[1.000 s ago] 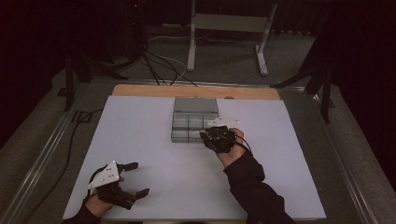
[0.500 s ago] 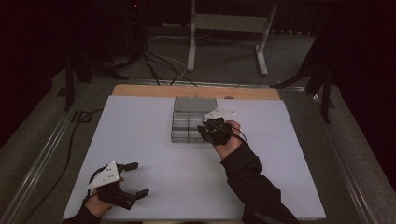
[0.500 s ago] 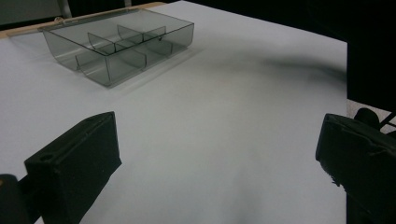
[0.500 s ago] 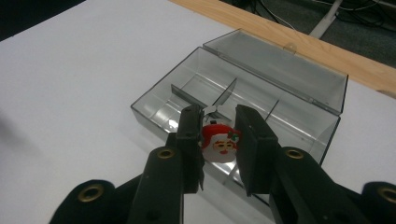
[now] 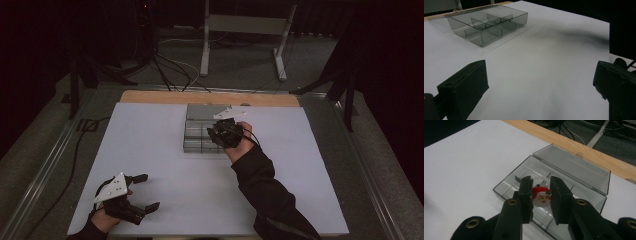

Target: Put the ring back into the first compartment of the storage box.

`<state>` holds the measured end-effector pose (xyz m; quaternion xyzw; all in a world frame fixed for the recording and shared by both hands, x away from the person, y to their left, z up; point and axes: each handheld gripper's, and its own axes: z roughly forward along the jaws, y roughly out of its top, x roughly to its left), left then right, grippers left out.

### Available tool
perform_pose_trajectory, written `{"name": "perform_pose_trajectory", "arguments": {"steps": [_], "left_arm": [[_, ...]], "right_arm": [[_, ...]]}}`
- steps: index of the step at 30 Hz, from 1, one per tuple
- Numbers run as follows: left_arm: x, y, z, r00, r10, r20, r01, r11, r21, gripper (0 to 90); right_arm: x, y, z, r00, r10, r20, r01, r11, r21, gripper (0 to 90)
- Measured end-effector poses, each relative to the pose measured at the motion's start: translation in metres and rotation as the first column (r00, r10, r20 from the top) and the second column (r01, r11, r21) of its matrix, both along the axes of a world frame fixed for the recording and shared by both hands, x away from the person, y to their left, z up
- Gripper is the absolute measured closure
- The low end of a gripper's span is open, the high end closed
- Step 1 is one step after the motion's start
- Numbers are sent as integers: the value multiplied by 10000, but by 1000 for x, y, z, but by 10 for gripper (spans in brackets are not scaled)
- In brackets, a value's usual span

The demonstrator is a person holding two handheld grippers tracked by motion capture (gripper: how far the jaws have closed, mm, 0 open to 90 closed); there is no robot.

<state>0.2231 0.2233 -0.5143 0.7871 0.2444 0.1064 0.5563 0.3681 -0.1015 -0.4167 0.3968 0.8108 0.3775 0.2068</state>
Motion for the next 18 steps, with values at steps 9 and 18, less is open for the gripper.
{"name": "perform_pose_trajectory", "arguments": {"steps": [9,18], "left_arm": [[0,-1,0,10000,-4,-16,4,10000,-13,5],[0,0,0,10000,-24,2,24,10000,-19,5]], "right_arm": [[11,11,1,9998,158,-109,-157,9998,103,717],[22,18,-4,9997,182,-172,-181,9998,63,716]]}}
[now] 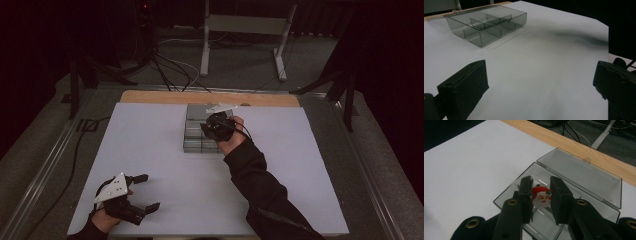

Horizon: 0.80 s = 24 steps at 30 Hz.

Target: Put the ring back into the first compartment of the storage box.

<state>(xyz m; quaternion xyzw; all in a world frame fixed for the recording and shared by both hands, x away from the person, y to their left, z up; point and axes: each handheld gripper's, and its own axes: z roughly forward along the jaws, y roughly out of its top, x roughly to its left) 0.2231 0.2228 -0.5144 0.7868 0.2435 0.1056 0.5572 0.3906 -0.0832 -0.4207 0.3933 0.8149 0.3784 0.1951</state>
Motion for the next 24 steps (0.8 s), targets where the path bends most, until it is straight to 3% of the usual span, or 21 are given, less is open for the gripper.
{"name": "perform_pose_trajectory", "arguments": {"steps": [14,24], "left_arm": [[0,1,0,10000,9,-2,-9,10000,19,5],[0,1,0,10000,42,5,-42,10000,-27,5]], "right_arm": [[16,14,-10,9996,88,-272,-87,10000,39,716],[27,27,-22,9989,205,-411,-213,9996,-187,715]]}}
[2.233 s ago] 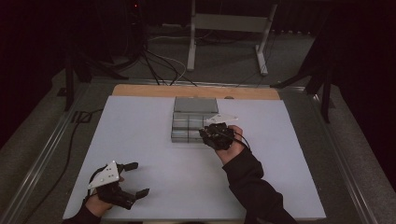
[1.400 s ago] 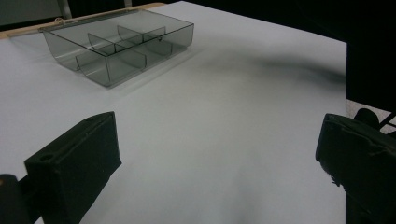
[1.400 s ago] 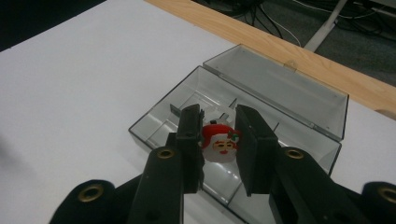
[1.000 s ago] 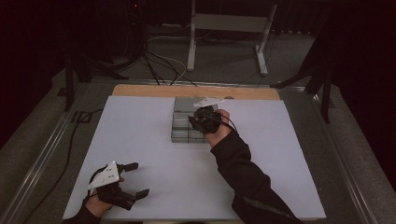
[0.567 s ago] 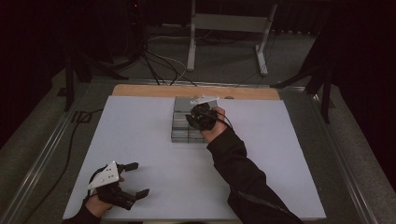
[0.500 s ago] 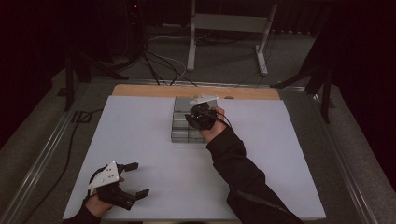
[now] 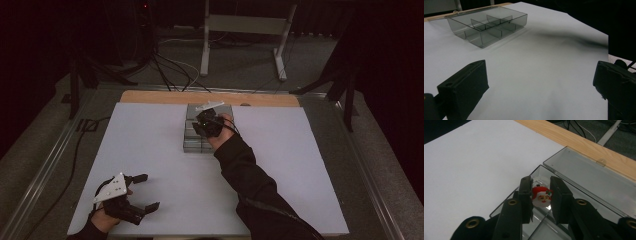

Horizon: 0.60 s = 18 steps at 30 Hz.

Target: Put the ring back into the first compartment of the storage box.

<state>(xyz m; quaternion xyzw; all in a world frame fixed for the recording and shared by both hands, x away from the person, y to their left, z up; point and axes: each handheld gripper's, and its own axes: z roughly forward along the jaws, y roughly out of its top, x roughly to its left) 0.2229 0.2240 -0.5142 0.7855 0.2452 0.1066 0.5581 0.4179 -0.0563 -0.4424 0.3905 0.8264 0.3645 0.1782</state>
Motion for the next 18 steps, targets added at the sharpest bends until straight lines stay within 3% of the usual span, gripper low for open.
{"name": "perform_pose_trajectory", "arguments": {"steps": [18], "left_arm": [[-1,1,0,10000,1,-49,-1,10000,-79,5]], "right_arm": [[19,10,-25,9984,-48,-558,35,9997,-228,714]]}}
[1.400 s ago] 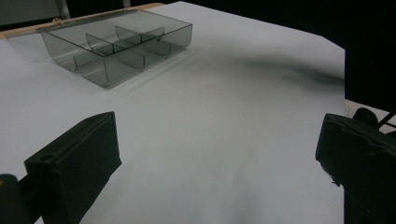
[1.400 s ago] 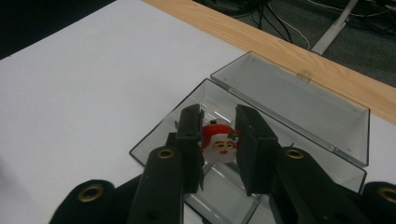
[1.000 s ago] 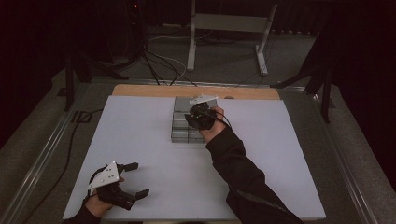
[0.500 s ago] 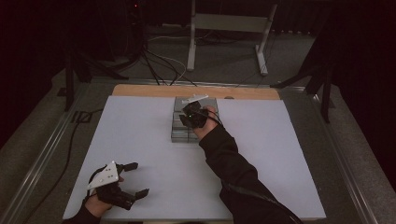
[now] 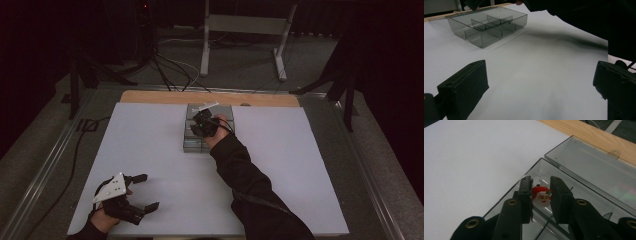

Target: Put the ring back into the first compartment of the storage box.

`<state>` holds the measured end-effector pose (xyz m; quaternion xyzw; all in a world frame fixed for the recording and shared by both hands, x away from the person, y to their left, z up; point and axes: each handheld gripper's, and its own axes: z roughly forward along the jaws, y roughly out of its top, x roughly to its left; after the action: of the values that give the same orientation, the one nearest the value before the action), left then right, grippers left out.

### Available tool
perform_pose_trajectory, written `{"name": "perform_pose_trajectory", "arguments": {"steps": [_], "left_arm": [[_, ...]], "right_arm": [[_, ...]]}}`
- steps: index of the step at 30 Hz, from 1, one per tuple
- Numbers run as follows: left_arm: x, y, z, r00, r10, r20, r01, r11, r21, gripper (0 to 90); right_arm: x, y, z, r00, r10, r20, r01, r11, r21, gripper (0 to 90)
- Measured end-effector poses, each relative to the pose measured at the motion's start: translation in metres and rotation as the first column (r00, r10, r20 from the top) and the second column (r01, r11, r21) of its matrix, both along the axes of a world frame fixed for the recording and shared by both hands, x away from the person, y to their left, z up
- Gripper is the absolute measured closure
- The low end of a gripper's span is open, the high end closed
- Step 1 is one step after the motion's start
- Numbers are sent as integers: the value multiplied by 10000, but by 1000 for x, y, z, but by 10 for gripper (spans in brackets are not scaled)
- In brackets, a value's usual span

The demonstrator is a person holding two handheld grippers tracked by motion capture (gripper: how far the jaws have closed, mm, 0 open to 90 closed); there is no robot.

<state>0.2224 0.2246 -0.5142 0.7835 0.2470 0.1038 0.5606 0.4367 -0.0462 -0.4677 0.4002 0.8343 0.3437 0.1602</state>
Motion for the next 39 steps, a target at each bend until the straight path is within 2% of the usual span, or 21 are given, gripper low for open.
{"name": "perform_pose_trajectory", "arguments": {"steps": [8,28,31,33,34,36,37,39], "left_arm": [[0,0,0,10000,-8,9,8,10000,-20,5],[0,1,0,10000,5,-15,-5,10000,1,5],[0,1,0,10000,9,-2,-9,10000,-62,5],[0,1,0,10000,2,-14,-2,10000,-11,5],[0,1,0,10000,-10,-23,10,10000,-6,5],[0,1,0,10000,-10,-23,10,10000,-6,5],[0,1,0,10000,-14,-17,14,10000,-45,5],[0,0,0,10000,-24,-18,24,10000,6,5]], "right_arm": [[7,4,-7,10000,8,-38,-9,9999,-165,713],[21,7,-23,9977,-218,-637,194,9991,-380,693],[21,5,-23,9982,-301,-514,285,9991,-329,626],[22,4,-22,9973,-136,-726,129,9999,-111,554],[23,3,-22,9958,-32,-918,25,10000,-74,538],[24,2,-22,9953,28,-973,-36,10000,-80,538],[23,0,-20,9953,27,-970,-18,10000,86,432],[20,-1,-18,9969,97,-780,-89,9999,109,367]]}}
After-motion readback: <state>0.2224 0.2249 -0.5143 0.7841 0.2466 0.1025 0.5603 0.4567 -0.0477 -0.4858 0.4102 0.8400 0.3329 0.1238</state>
